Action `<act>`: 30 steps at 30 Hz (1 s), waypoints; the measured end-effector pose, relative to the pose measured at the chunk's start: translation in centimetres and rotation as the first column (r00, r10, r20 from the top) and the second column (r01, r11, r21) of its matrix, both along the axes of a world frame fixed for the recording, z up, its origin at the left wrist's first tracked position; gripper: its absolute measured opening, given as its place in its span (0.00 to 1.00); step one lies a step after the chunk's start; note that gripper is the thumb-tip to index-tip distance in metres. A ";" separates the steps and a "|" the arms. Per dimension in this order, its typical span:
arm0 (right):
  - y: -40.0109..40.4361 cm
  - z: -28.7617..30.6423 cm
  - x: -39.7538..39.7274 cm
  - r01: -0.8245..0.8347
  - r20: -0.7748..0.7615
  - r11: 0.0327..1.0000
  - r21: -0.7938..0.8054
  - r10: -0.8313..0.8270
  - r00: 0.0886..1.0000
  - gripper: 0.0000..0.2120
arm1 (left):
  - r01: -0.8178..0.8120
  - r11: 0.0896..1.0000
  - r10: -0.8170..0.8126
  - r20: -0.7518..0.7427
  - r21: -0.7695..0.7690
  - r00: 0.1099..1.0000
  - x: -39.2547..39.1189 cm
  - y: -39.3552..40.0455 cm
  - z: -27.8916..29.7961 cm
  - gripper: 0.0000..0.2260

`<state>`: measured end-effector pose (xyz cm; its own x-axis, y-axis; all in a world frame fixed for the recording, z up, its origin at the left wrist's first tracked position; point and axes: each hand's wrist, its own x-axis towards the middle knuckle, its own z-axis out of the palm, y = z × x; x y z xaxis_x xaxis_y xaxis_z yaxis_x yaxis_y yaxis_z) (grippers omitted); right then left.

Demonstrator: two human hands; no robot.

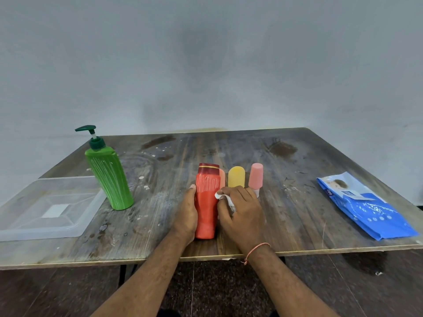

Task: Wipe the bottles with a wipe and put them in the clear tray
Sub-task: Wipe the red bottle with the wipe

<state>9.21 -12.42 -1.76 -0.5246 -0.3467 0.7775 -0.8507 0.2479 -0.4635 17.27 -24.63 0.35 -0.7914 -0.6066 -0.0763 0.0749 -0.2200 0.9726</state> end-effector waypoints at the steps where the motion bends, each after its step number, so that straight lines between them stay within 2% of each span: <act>1: 0.0 0.0 -0.1 0.013 0.015 1.000 -0.003 -0.013 1.000 0.07 | 0.004 1.000 -0.004 -0.005 0.004 1.000 0.0 0.1 0.1 0.27; 7: 0.1 0.1 0.0 -0.020 0.003 1.000 -0.008 0.020 1.000 0.09 | 0.000 1.000 0.000 0.014 0.010 1.000 0.1 0.0 0.2 0.28; 13: -0.1 0.1 -0.2 0.027 0.053 0.999 -0.022 -0.026 0.998 0.07 | 0.018 1.000 -0.018 0.017 0.000 1.000 0.1 -0.1 0.1 0.31; 20: 0.0 0.3 0.0 -0.009 0.013 1.000 -0.013 0.009 1.000 0.07 | 0.037 0.999 -0.036 0.026 -0.037 0.999 0.0 0.0 -0.1 0.27; 25: 0.0 0.2 -0.2 0.014 0.049 1.000 -0.021 -0.013 0.999 0.09 | 0.051 0.998 -0.050 0.026 -0.024 0.998 0.1 -0.1 0.0 0.32; 30: 0.2 0.3 -0.1 -0.012 -0.001 1.000 -0.012 0.012 1.000 0.08 | 0.054 0.997 -0.052 0.041 -0.051 0.998 0.0 0.1 0.0 0.28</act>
<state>9.13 -12.25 -1.44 -0.5200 -0.3435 0.7821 -0.8539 0.2320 -0.4659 17.30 -24.57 0.36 -0.8193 -0.5681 -0.0782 0.0252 -0.1719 0.9848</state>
